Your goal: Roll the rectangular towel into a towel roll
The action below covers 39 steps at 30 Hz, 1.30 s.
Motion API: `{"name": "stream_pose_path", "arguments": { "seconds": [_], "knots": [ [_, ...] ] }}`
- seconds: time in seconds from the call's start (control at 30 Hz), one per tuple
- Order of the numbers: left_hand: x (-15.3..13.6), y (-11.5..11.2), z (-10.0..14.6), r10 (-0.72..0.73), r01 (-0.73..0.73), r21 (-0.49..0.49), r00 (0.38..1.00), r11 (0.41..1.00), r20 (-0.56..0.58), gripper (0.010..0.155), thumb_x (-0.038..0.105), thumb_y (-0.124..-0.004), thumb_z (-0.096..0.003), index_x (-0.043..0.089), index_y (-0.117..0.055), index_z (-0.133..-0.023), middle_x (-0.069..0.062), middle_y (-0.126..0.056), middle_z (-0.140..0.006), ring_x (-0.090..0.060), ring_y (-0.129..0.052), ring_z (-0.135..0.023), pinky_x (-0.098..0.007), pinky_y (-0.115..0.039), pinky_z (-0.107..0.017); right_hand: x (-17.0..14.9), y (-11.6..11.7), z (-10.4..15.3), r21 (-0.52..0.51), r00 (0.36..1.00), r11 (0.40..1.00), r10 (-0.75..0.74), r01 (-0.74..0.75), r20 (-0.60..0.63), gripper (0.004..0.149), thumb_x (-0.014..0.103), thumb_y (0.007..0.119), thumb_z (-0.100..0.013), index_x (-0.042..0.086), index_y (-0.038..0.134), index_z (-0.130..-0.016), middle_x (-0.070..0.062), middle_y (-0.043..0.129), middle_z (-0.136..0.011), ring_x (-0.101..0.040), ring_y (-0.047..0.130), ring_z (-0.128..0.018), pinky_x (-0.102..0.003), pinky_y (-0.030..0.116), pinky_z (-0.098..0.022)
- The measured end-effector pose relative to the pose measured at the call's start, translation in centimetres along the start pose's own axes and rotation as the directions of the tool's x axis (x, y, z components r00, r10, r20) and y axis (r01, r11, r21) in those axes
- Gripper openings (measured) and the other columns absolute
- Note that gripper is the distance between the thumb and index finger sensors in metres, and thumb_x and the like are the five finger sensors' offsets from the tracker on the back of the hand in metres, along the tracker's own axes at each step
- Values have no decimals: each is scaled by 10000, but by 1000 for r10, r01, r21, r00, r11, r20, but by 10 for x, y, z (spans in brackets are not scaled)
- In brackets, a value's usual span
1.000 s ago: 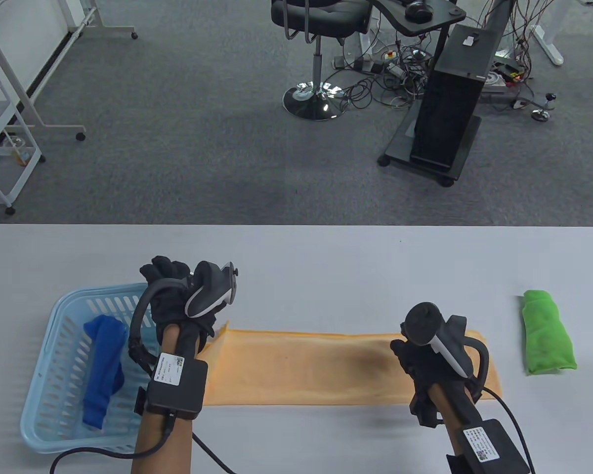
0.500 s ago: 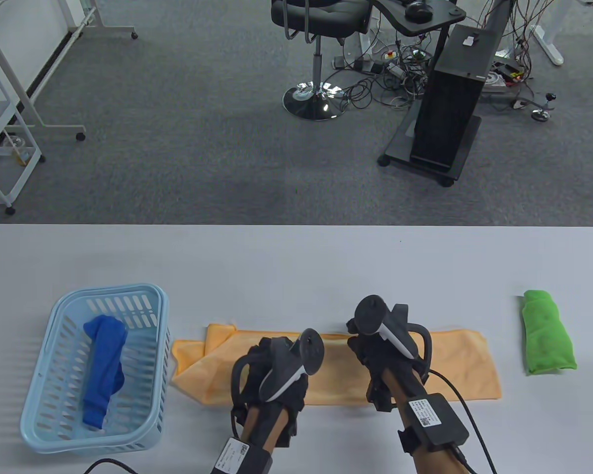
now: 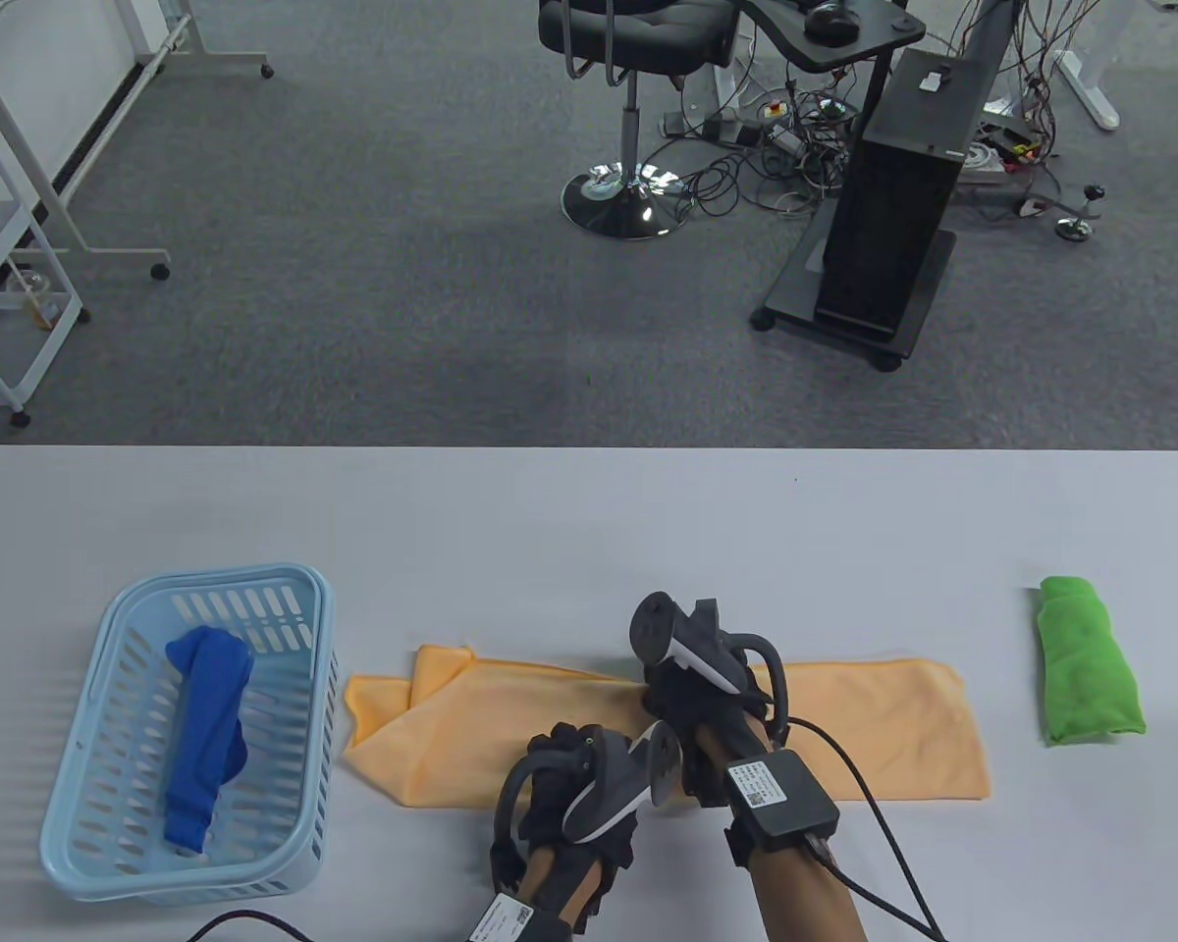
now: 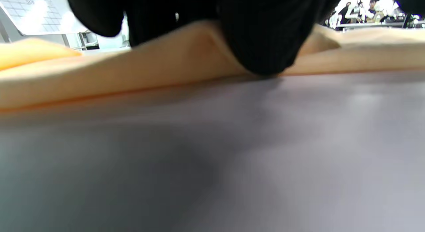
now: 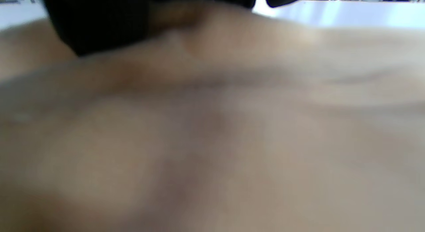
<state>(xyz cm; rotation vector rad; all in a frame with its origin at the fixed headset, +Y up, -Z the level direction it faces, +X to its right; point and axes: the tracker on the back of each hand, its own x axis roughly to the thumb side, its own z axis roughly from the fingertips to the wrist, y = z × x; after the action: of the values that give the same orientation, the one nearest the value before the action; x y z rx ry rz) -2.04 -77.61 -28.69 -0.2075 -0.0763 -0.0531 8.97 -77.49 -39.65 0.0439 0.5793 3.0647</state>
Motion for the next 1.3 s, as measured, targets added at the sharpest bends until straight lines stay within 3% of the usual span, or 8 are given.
{"name": "stream_pose_path", "arguments": {
  "seconds": [0.17, 0.3, 0.5, 0.83, 0.97, 1.1, 1.23, 1.3],
  "knots": [
    [-29, 30, 8, 170, -164, 138, 985, 977, -28, 427, 355, -821, -382, 373, -828, -809, -13, -896, -843, -317, -809, -840, -600, -621, -666, -33, -20, 22, -27, 950, 951, -310, 309, -35, 471, 324, 782, -298, 253, 754, -762, -138, 688, -940, -354, 757, -869, -653, 477, -679],
    [-54, 68, 20, 371, -362, 275, 928, 891, 21, 426, 348, -818, -384, 387, -818, -808, -31, -875, -883, -337, -783, -869, -612, -601, -671, -63, -56, 59, -31, 756, 755, -654, 655, 30, 476, 321, 777, -309, 264, 737, -780, -111, 851, -830, -316, 938, -733, -630, 561, -658],
    [-77, 117, 31, 611, -628, 274, 776, 728, 154, 432, 341, -817, -392, 386, -811, -822, -81, -833, -933, -373, -748, -885, -631, -570, -670, -72, -112, 126, -75, 658, 658, -727, 750, 197, 510, 350, 781, -331, 219, 673, -812, -19, 871, -692, -182, 990, -521, -520, 697, -613],
    [-84, 193, 83, 527, -569, 314, 822, 760, 214, 611, 436, -786, -398, 294, -766, -991, -123, -794, -1059, -426, -692, -974, -658, -557, -670, -66, -137, 168, -176, 580, 553, -786, 815, 216, 520, 358, 798, -325, 193, 677, -803, -38, 873, -676, -118, 1023, -377, -451, 790, -538],
    [-49, 181, 69, 489, -514, 40, 836, 857, 248, 973, 642, -793, -332, 250, -431, -1146, -160, -574, -1173, -464, -455, -1082, -712, -406, -710, -68, -130, 170, -169, 533, 506, -820, 846, 209, 528, 353, 801, -321, 192, 672, -807, -40, 869, -690, -125, 1035, -406, -453, 787, -542],
    [-32, 182, 54, 370, -421, 212, 897, 882, 240, 468, 407, -840, -375, 296, -902, -826, -20, -970, -679, -350, -823, -808, -680, -537, -664, -86, -124, 177, -195, 545, 512, -815, 837, 199, 549, 338, 808, -320, 183, 666, -827, -59, 859, -705, -148, 1028, -428, -472, 770, -551],
    [-18, 194, 49, 427, -469, 114, 863, 876, 268, 438, 403, -826, -396, 292, -915, -809, -46, -950, -672, -356, -803, -795, -685, -514, -674, -107, -128, 178, -269, 725, 674, -659, 688, 200, 809, 409, 814, -311, 207, 483, -1021, -48, 776, -769, -178, 961, -512, -510, 715, -591],
    [-13, 201, 49, 386, -430, 138, 884, 892, 263, 436, 400, -823, -395, 297, -916, -809, -47, -950, -669, -355, -804, -794, -686, -513, -675, -109, -131, 179, -271, 748, 697, -620, 664, 237, 963, 535, 818, -274, 282, 314, -1055, -89, 510, -938, -293, 716, -803, -594, 536, -676]
  ]
}}
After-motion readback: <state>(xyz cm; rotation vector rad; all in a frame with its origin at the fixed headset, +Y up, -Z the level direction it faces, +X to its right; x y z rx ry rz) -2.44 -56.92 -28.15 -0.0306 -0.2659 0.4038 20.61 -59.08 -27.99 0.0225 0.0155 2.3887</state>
